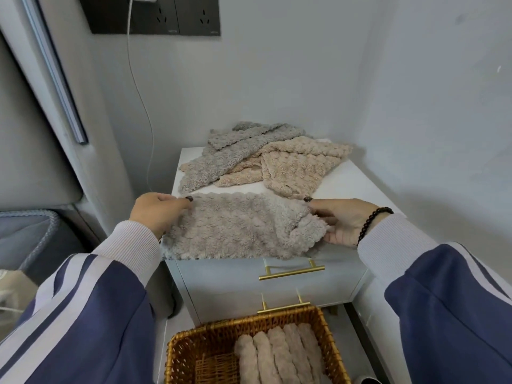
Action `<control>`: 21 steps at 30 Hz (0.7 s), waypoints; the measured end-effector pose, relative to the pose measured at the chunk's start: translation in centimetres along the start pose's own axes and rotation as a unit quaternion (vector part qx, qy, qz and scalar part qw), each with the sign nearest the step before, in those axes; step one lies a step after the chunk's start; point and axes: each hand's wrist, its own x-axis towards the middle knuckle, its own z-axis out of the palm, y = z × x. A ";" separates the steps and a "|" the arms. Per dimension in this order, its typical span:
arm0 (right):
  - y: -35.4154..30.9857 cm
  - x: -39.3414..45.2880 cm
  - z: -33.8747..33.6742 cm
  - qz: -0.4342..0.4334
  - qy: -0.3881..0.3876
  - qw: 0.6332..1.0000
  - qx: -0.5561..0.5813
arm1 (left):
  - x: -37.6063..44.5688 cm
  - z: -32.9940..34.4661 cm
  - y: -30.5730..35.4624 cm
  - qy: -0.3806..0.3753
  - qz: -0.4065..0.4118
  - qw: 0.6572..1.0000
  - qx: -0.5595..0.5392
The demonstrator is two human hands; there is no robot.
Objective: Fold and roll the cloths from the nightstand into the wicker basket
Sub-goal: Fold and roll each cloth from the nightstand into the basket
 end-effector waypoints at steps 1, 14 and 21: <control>0.2 0.2 0.0 -0.002 0.005 1.000 -0.006 | 0.0 0.2 0.0 -0.013 -0.005 1.000 0.016; 0.6 0.1 0.5 -0.129 -0.084 0.988 -0.007 | -1.3 -0.5 0.0 -0.070 0.110 0.985 0.115; -0.5 -0.1 -0.2 -0.118 -0.087 0.987 0.061 | -0.4 -2.5 -0.5 -0.019 0.063 0.995 0.081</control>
